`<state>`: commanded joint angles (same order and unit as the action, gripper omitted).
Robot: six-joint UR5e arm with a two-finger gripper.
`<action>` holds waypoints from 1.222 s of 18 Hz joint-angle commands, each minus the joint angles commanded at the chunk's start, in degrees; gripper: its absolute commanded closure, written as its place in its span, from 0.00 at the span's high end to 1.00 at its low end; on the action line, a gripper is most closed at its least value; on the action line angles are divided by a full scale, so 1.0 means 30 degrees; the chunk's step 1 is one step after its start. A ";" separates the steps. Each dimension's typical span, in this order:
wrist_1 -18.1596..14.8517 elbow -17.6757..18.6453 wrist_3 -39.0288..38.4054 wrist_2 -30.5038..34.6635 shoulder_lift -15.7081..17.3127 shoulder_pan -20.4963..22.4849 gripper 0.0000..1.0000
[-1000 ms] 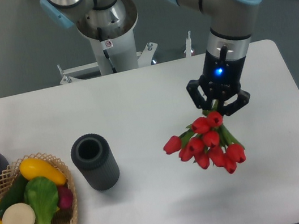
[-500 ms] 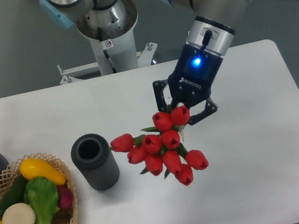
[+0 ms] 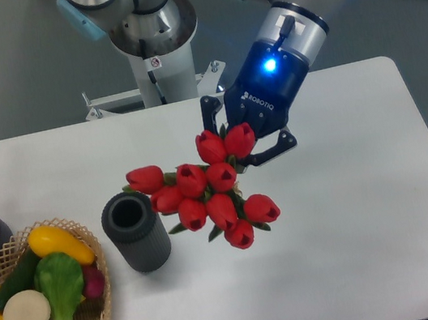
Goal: Insert the flowers into the vase
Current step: 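Carry the tulips up and over toward the dark grey vase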
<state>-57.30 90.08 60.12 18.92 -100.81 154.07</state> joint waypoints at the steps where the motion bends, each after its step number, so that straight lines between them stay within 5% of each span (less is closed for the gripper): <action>1: 0.0000 0.0175 0.0028 -0.0587 0.0029 0.0001 0.01; 6: 0.0436 0.1377 0.0175 -0.3198 0.0175 -0.0116 0.04; 22: 0.0820 0.1964 0.0087 -0.3551 0.1055 -0.0703 0.04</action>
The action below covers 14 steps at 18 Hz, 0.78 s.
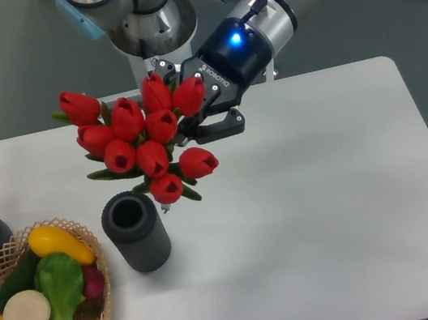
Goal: Insert the flowers into the vase
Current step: 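Carry the tulips up and over toward the dark grey vase, then lower the tulip stems down into the vase opening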
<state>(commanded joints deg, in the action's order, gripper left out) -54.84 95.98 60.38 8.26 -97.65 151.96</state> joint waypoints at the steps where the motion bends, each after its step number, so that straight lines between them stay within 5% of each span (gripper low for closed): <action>1: 0.0000 0.0000 0.0000 -0.0204 0.0000 -0.0029 0.04; 14: 0.0438 0.1903 0.0410 -0.0323 0.0235 -0.1084 0.04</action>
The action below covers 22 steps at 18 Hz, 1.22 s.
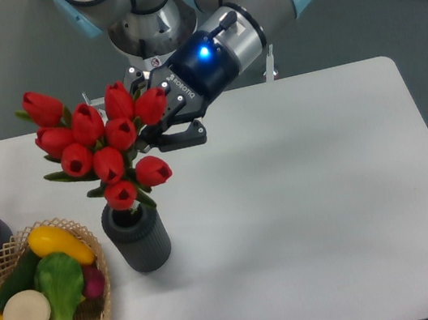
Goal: Insert the flowers into the vase
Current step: 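Lower the tulip stems down into the vase opening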
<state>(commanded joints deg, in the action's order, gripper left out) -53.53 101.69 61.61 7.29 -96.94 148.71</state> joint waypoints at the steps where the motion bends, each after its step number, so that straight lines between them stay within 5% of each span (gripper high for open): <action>1: 0.0031 0.0204 0.0001 0.0000 0.0000 0.0000 0.04; 22: 0.0295 0.1642 0.2256 0.0088 -0.0557 -0.0440 0.05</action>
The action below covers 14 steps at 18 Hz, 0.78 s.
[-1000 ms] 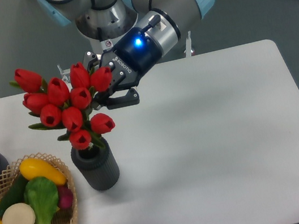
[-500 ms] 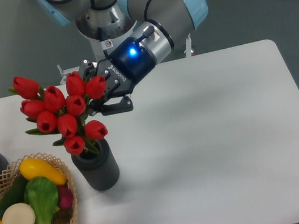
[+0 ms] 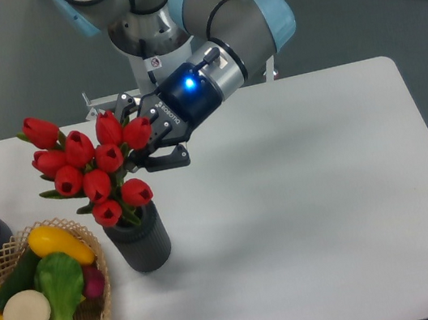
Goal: Insert the flowers into the vase
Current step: 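Lower the tulip stems down into the vase opening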
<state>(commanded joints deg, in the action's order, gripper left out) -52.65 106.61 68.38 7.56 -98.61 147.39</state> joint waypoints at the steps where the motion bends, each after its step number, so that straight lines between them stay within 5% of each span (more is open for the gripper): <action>1: 0.0000 0.0030 0.0029 0.0000 -0.0029 0.0000 0.05; 14: 0.0088 0.0468 0.0616 0.0322 -0.0586 -0.0176 0.08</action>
<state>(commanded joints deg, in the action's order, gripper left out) -52.38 108.01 70.22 8.52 -100.37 146.87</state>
